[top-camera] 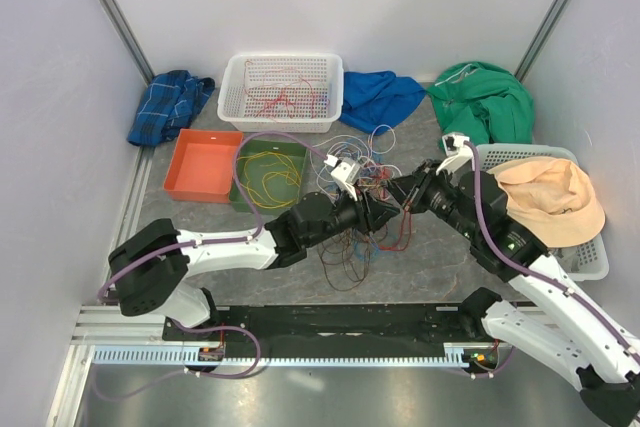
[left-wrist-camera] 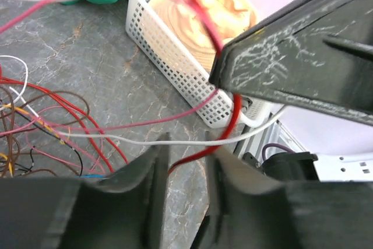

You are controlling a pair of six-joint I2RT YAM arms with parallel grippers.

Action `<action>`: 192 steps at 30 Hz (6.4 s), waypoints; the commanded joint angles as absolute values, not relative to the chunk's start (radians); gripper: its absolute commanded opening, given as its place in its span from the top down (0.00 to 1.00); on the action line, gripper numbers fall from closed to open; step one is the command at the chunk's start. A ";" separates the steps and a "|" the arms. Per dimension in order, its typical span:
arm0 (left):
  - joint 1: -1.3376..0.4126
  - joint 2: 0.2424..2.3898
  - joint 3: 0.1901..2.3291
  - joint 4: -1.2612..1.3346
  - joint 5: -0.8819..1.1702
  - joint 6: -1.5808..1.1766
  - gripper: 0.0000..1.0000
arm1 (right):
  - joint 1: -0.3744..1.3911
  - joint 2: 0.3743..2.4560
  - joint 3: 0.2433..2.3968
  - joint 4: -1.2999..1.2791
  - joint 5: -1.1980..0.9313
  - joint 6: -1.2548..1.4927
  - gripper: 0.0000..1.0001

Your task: Untangle the cables

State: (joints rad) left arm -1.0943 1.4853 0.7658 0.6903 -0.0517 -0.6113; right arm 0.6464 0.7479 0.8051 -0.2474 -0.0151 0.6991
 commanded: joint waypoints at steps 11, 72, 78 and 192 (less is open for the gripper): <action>-1.065 1.217 0.983 0.217 -0.196 -0.483 0.98 | 0.652 0.569 0.848 -0.364 0.322 0.644 0.17; -1.019 1.354 1.539 -0.041 -0.212 -0.356 0.98 | 0.652 0.735 0.534 0.047 -0.020 0.603 0.44; -1.019 1.390 1.591 -0.051 -0.196 -0.356 0.98 | 0.652 0.776 0.486 0.112 -0.041 0.609 0.41; -0.767 1.740 0.933 -0.020 -0.003 -0.712 0.98 | 0.652 0.801 1.646 -0.511 0.448 0.393 1.00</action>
State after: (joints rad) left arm -0.7681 1.7756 0.9222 0.0196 0.0051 -0.7010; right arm 0.6506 0.8017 1.6123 -0.5213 0.4263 0.4160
